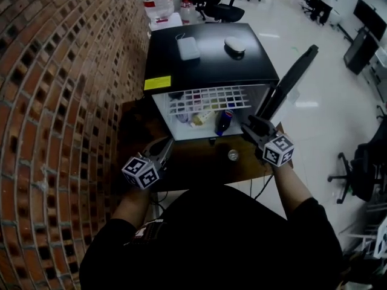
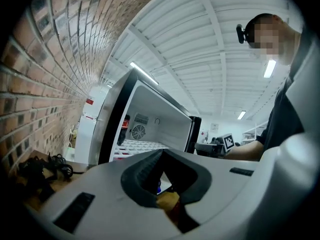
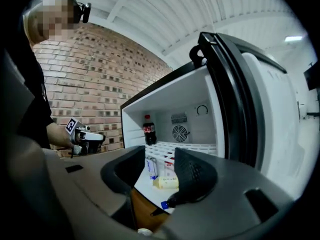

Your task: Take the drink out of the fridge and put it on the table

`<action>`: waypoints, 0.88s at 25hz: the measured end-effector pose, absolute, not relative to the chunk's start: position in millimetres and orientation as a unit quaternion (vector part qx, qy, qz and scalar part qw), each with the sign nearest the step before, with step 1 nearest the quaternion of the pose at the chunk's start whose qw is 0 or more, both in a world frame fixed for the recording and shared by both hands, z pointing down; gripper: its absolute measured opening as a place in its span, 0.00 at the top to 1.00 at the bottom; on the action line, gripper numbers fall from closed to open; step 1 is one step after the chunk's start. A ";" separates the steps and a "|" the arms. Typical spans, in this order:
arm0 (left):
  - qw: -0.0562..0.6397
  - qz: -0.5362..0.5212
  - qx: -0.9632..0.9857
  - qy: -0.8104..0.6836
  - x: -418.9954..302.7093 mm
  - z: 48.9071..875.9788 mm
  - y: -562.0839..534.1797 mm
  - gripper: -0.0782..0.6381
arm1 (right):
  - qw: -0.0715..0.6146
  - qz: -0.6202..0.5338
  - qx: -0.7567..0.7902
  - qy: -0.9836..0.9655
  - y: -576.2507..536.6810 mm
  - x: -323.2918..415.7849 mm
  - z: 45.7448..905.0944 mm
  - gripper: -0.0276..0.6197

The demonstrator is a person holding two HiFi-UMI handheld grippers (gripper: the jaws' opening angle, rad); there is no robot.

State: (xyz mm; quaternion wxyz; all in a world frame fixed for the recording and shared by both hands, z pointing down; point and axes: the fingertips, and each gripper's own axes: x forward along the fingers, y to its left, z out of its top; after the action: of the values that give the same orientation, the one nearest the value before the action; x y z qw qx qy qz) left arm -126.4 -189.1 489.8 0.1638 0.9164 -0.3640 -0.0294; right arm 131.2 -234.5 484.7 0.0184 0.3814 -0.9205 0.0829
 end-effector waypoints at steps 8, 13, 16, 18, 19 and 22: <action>0.132 -0.019 0.918 -0.374 -121.2 466.7 -207.1 0.90 | 0.020 0.080 0.374 -0.924 -224.2 121.5 472.0 0.99; 0.134 -0.015 0.919 -0.371 -121.7 473.0 -203.4 0.90 | 0.000 0.077 0.375 -0.924 -222.3 122.8 465.0 0.98; 0.134 -0.017 0.919 -0.369 -121.1 471.5 -202.6 0.90 | -0.003 0.069 0.374 -0.925 -222.6 124.6 463.8 0.98; 0.133 -0.018 0.920 -0.368 -120.7 470.6 -202.0 0.90 | 0.004 0.066 0.376 -0.924 -222.9 125.2 465.1 0.97; 0.134 -0.019 0.920 -0.368 -120.7 470.4 -201.8 0.90 | 0.008 0.066 0.377 -0.924 -223.1 125.6 466.9 0.98; 0.134 -0.021 0.920 -0.368 -120.6 470.2 -201.3 0.90 | 0.017 0.063 0.376 -0.924 -222.7 125.8 472.1 0.98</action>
State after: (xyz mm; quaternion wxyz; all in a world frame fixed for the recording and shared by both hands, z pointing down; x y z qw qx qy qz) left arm -120.6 -201.3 470.2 0.1337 0.9199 -0.3680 -0.0206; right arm 125.8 -222.7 472.1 0.0166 0.3763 -0.9242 0.0629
